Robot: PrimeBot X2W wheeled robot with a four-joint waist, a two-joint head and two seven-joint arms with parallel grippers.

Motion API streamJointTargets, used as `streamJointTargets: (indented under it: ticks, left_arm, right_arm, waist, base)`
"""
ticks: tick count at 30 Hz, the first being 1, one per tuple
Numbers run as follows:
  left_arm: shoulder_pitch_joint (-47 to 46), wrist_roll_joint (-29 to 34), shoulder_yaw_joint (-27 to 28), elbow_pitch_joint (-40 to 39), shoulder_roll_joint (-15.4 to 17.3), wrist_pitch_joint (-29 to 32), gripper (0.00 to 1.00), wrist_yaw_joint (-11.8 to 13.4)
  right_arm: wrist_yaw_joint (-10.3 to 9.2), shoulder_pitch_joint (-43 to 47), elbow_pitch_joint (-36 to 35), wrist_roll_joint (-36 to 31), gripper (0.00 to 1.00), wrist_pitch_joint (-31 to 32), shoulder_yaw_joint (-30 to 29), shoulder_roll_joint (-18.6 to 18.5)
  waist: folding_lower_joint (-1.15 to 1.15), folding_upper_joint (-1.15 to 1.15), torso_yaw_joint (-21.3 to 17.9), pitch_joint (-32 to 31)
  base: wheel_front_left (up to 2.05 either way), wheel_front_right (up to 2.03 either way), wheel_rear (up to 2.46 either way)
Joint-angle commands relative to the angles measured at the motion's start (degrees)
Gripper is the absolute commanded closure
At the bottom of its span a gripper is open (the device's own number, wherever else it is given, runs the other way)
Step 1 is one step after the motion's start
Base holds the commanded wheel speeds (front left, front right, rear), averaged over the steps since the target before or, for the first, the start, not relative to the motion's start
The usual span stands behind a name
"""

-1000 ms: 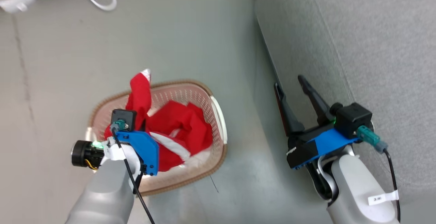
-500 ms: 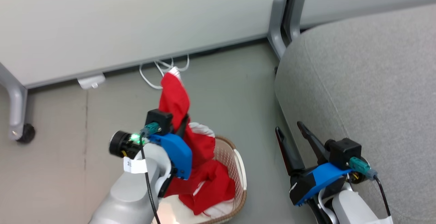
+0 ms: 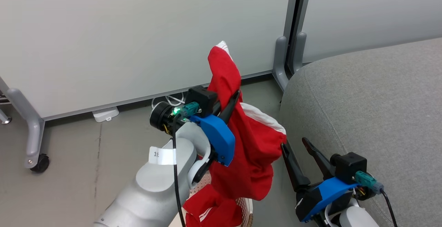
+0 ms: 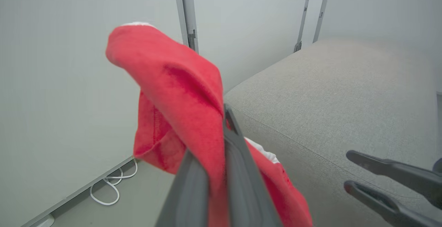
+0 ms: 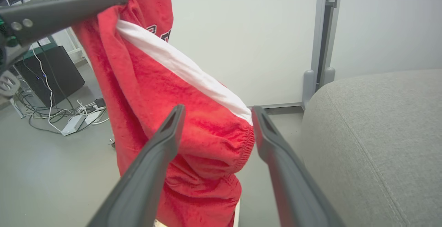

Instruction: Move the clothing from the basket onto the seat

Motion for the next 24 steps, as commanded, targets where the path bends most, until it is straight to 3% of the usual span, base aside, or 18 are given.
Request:
streamJointTargets:
  ticks: [1,13,24]
  left_arm:
    - [-1.2,-0.5,-0.7,-0.6,0.0,0.3,1.00,0.5]
    - [-4.7,-5.8,-6.0,-3.0,0.0,0.1,1.00,2.8]
    - [-5.4,-8.3,-9.0,-1.8,0.0,-0.7,1.00,3.4]
  right_arm:
    - [0.03,1.0,-0.4,-0.2,0.00,0.3,-0.1,-0.2]
    - [0.03,2.0,-1.9,-0.1,0.00,1.1,-0.3,-0.2]
    - [0.03,2.2,-2.5,-0.1,0.00,1.7,0.2,-0.2]
  waist:
    - [0.01,0.00,0.0,-0.1]
    - [0.01,0.00,-0.3,-0.7]
    - [0.01,0.00,-0.6,0.0]
  base:
    - [0.00,0.00,0.00]
    - [0.00,0.00,0.00]
    - [0.00,0.00,0.00]
